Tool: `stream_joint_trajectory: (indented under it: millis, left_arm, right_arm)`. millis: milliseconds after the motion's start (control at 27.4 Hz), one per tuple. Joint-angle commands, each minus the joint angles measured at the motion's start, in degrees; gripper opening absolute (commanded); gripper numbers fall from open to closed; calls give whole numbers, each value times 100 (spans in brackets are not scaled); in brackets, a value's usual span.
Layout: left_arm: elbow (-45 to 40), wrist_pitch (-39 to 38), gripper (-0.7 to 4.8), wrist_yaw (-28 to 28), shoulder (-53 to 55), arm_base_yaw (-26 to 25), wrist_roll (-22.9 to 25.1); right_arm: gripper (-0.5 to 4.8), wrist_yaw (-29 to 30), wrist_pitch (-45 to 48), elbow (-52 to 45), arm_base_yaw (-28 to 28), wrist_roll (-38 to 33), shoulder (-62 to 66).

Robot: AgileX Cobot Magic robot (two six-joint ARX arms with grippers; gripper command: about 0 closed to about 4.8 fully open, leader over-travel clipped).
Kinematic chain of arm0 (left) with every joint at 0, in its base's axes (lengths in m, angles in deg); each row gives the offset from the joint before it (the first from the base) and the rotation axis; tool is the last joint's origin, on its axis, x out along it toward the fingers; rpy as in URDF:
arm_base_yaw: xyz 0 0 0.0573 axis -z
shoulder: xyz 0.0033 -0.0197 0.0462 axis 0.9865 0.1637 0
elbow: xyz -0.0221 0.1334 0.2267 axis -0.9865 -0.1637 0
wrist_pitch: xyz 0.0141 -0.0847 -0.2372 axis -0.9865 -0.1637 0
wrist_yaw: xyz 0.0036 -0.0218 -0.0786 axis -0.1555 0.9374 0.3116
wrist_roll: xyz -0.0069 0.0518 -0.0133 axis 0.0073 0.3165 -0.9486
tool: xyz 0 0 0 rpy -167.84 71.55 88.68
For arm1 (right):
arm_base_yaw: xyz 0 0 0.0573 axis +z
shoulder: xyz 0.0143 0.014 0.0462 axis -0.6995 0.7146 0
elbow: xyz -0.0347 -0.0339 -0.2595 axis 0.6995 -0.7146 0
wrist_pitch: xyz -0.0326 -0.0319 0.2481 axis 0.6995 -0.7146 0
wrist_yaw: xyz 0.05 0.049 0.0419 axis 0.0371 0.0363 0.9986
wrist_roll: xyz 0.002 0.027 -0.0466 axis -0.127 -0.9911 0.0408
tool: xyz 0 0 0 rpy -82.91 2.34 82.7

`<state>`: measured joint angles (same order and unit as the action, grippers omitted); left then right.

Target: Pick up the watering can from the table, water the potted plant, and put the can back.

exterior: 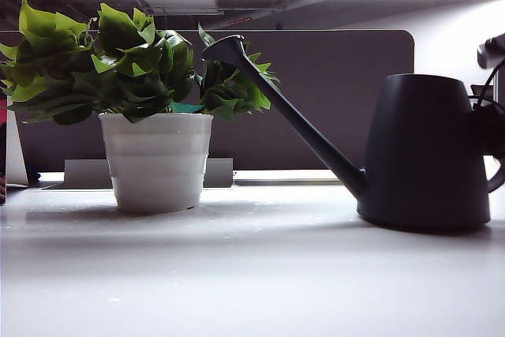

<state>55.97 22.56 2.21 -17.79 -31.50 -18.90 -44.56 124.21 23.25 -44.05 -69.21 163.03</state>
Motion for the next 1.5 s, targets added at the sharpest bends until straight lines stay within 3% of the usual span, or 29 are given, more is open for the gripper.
stream_joint_trajectory:
  millis: [36, 182, 292, 584, 1021, 1094, 1240, 1350, 1423, 1496]
  left_arm:
    - [22, -46, -5, 286, 22, 2, 229]
    - [133, -455, -6, 286, 50, -4, 229]
    - [219, -671, -6, 286, 50, -9, 229]
    - [225, -680, -5, 273, 50, -9, 225]
    - [225, -688, -5, 275, 50, -9, 210]
    - [225, -695, -5, 278, 50, -9, 208]
    - [225, -728, -5, 293, 50, -9, 208]
    - [225, -765, -5, 295, 48, -9, 205]
    - [225, -767, -5, 293, 48, -9, 208]
    - [225, -769, -5, 293, 50, -9, 208]
  right_arm:
    - [479, -4, 667, 52, 4, -7, 332]
    - [479, -7, 866, 90, 4, -9, 514]
    - [410, -4, 1095, 90, 4, -9, 540]
    - [413, 26, 1366, 299, -192, 138, 540]
    - [406, 944, 1325, 627, -313, 573, 741]
    - [362, 949, 1327, 671, -310, 573, 839]
    - [216, 946, 1325, 732, -310, 573, 986]
    - [67, 946, 1329, 737, -310, 573, 1005]
    - [11, 944, 1344, 737, -310, 573, 1003]
    - [-6, 944, 1351, 737, -310, 570, 1003]
